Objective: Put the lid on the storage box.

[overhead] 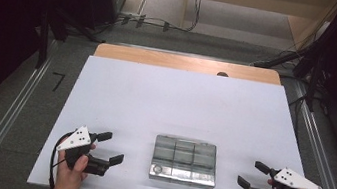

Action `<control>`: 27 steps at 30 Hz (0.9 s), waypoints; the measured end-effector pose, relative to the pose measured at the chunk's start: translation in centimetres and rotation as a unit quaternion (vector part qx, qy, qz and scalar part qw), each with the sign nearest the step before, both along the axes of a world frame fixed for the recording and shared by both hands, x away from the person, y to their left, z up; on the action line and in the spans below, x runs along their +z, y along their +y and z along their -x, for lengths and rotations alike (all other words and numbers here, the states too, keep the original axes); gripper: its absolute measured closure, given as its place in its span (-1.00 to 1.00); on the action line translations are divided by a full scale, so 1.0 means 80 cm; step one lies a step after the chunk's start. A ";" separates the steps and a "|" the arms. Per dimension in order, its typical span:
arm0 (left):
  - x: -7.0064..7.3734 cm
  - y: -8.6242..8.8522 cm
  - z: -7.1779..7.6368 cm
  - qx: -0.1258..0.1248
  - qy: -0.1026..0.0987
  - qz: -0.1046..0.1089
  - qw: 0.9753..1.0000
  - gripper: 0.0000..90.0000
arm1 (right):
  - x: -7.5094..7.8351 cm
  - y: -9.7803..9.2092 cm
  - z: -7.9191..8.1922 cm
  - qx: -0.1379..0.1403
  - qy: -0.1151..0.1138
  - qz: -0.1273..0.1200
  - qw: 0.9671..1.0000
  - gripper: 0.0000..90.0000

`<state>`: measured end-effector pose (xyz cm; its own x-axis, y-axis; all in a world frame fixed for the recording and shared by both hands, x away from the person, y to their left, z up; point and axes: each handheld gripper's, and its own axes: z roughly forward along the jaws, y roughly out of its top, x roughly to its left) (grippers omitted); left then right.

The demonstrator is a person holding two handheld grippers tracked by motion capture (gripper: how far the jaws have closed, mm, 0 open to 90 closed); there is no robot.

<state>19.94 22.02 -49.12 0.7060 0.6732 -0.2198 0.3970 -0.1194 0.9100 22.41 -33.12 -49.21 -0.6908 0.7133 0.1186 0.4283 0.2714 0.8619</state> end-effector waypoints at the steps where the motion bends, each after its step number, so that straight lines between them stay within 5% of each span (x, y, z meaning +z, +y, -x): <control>1: 0.000 0.001 0.000 0.002 -0.001 0.001 1.000 -0.81 | 0.000 -0.001 0.000 0.000 0.001 0.000 1.000 -0.75; 27: -0.007 0.032 -0.001 0.025 0.011 0.004 1.000 -0.90 | -0.005 -0.029 -0.014 -0.026 0.004 -0.008 1.000 -0.78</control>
<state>20.00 24.58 -49.64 0.6662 0.7061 -0.2400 0.4218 -0.0914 0.9020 23.55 -35.44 -49.61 -0.6510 0.7468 0.1358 0.4493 0.2349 0.8620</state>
